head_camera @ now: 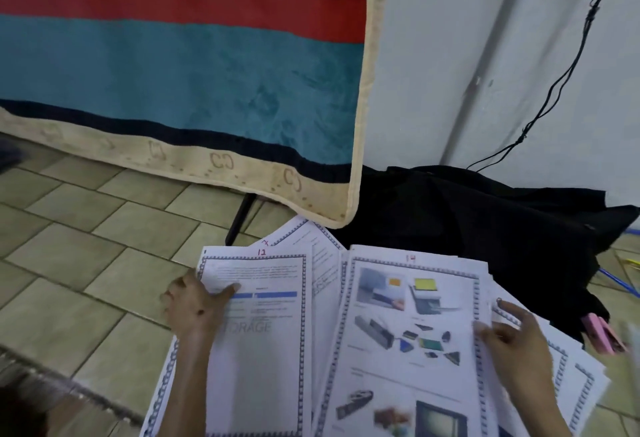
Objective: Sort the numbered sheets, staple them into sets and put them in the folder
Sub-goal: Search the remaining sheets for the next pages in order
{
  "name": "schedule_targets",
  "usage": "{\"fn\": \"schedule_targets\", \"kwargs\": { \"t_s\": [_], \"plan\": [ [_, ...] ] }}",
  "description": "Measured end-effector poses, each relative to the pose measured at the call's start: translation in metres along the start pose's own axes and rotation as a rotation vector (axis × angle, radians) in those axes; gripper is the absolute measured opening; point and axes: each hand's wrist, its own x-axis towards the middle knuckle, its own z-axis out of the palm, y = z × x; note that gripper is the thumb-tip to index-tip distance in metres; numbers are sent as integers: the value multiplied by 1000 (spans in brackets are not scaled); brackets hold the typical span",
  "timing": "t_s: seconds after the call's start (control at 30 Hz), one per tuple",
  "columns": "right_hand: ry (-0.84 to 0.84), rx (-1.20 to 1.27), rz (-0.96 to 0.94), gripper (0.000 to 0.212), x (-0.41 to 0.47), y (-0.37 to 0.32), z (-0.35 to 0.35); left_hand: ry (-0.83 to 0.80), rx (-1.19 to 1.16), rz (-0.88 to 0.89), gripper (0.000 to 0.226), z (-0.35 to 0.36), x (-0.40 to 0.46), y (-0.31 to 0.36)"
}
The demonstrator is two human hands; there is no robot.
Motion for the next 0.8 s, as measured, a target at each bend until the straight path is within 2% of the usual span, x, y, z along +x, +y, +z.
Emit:
{"fn": "schedule_targets", "kwargs": {
  "t_s": [0.07,0.13,0.23,0.27,0.3,0.4,0.47,0.5,0.53,0.57,0.63,0.67,0.73,0.8],
  "plan": [
    [33,-40,19,27,4,9,-5,-31,-65,-17,74,-2,7,-4],
    [51,-50,18,9,5,19,-10,-33,-162,-4,58,-6,10,-4],
    [91,-7,-2,12,6,32,-17,-42,-334,36,29,-11,13,-4],
    [115,5,-11,20,5,36,-19,-53,-380,53,25,-12,13,-4],
    [136,32,-26,23,3,38,-20,-65,-405,71,23,-13,14,-3],
    [240,113,-51,11,-2,45,-23,-7,-376,131,31,-17,8,6],
    [312,142,-53,10,-8,46,-24,144,-252,272,44,-15,-7,17],
    [348,161,-60,10,-12,47,-24,156,-268,369,44,-14,-21,26],
    [378,177,-78,12,-18,47,-24,61,-353,451,39,-11,-37,37],
    [416,180,-98,18,-22,48,-24,-100,-457,488,33,-6,-54,49],
    [480,146,-87,26,-32,51,-29,-434,-534,453,27,6,-83,72],
    [492,117,-51,26,-34,54,-32,-548,-504,443,28,14,-94,81],
    [484,4,38,44,-36,59,-38,-682,-394,469,36,29,-112,92],
    [469,-171,-2,51,-36,63,-42,-718,-278,531,47,44,-124,92]
  ]
}}
